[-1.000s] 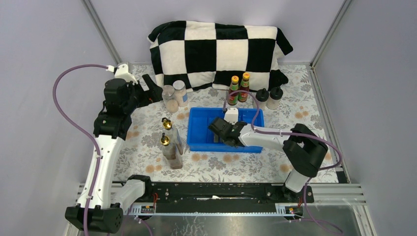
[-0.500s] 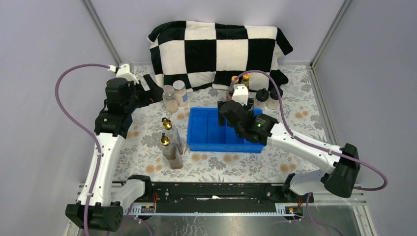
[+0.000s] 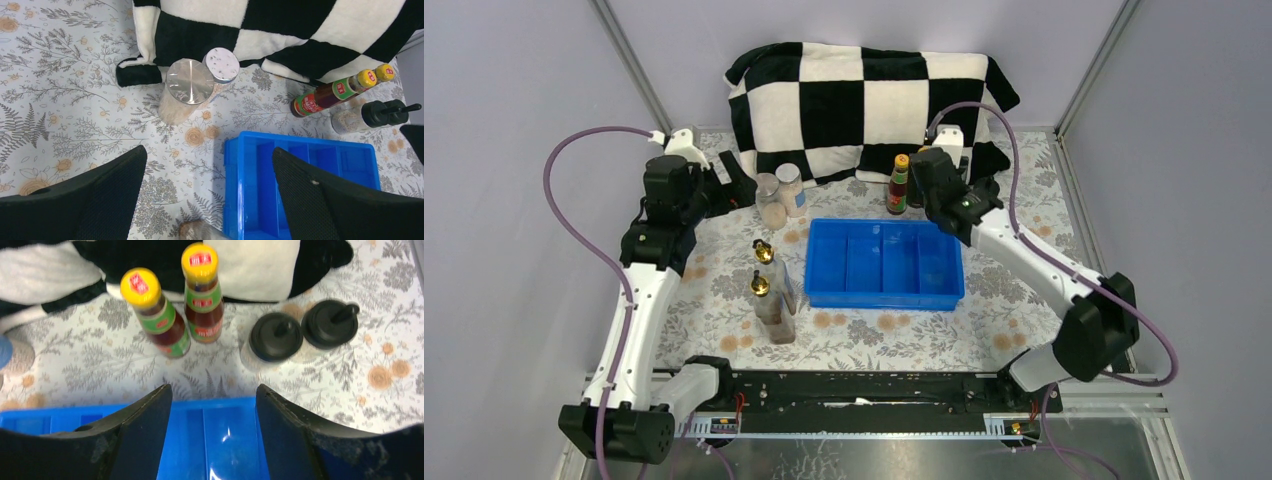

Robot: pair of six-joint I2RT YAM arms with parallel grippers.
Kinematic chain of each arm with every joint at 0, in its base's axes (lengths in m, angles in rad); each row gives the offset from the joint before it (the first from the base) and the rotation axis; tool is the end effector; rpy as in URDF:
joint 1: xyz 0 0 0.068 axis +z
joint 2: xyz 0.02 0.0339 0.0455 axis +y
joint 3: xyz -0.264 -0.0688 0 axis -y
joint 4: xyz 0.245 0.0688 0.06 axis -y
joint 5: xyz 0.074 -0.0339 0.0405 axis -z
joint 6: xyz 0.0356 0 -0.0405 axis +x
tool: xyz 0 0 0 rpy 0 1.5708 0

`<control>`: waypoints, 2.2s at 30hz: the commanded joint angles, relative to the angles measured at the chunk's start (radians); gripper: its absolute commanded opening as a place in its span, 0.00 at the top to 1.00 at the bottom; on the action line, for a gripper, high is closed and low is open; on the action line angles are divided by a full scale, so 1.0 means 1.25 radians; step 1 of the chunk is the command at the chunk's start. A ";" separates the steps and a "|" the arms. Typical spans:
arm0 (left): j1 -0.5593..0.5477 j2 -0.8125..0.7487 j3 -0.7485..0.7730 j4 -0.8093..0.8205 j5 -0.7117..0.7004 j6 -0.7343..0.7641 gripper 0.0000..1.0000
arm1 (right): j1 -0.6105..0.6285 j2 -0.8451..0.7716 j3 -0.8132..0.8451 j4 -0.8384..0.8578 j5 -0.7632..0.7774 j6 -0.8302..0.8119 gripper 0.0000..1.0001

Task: Organize the condiment bottles
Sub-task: Pick up the bottle from the center of the board.

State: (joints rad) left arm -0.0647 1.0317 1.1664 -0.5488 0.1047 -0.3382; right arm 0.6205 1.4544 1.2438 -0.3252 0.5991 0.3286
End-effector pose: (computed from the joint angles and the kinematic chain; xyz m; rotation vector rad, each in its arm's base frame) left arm 0.2187 -0.0179 0.3884 -0.2048 1.9903 -0.3639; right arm 0.2805 0.1758 0.3304 0.0563 2.0054 -0.0289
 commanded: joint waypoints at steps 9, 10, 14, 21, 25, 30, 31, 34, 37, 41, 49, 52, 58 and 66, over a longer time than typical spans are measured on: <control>-0.002 0.030 0.012 0.022 -0.036 0.041 0.01 | -0.110 0.206 0.202 0.106 -0.084 -0.108 0.36; -0.002 0.033 0.011 0.024 -0.036 0.041 0.01 | -0.117 0.213 0.203 0.111 -0.090 -0.109 0.36; -0.002 0.043 0.004 0.034 -0.034 0.041 0.01 | -0.155 0.237 0.208 0.128 -0.130 -0.102 0.35; -0.002 0.046 0.010 0.034 -0.040 0.042 0.01 | -0.177 0.281 0.251 0.141 -0.203 -0.105 0.34; -0.001 0.043 0.010 0.033 -0.042 0.039 0.01 | -0.176 0.297 0.273 0.137 -0.223 -0.115 0.34; -0.002 0.046 0.006 0.034 -0.038 0.027 0.01 | -0.177 0.283 0.251 0.161 -0.243 -0.124 0.34; -0.002 0.047 0.005 0.036 -0.035 0.026 0.01 | -0.176 0.285 0.251 0.162 -0.241 -0.126 0.34; -0.002 0.047 -0.001 0.041 -0.034 0.021 0.01 | -0.176 0.300 0.261 0.154 -0.230 -0.134 0.35; -0.002 0.047 -0.003 0.042 -0.034 0.019 0.01 | -0.176 0.319 0.272 0.144 -0.221 -0.137 0.43; -0.002 0.049 -0.003 0.042 -0.037 0.019 0.01 | -0.177 0.337 0.282 0.141 -0.216 -0.138 0.50; -0.002 0.053 -0.007 0.041 -0.036 0.017 0.01 | -0.176 0.347 0.280 0.154 -0.213 -0.144 0.64; -0.002 0.052 -0.010 0.044 -0.033 0.016 0.01 | -0.176 0.337 0.274 0.161 -0.210 -0.150 0.70; -0.002 0.049 -0.012 0.044 -0.032 0.015 0.01 | -0.176 0.310 0.263 0.182 -0.195 -0.165 0.80; -0.002 0.040 -0.014 0.045 -0.032 0.017 0.01 | -0.176 0.262 0.269 0.185 -0.176 -0.178 0.80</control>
State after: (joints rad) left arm -0.0647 1.0908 1.1637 -0.5381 0.0650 -0.3119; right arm 0.3973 1.8893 1.5543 -0.1539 0.3286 0.1436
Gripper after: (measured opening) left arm 0.990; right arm 0.444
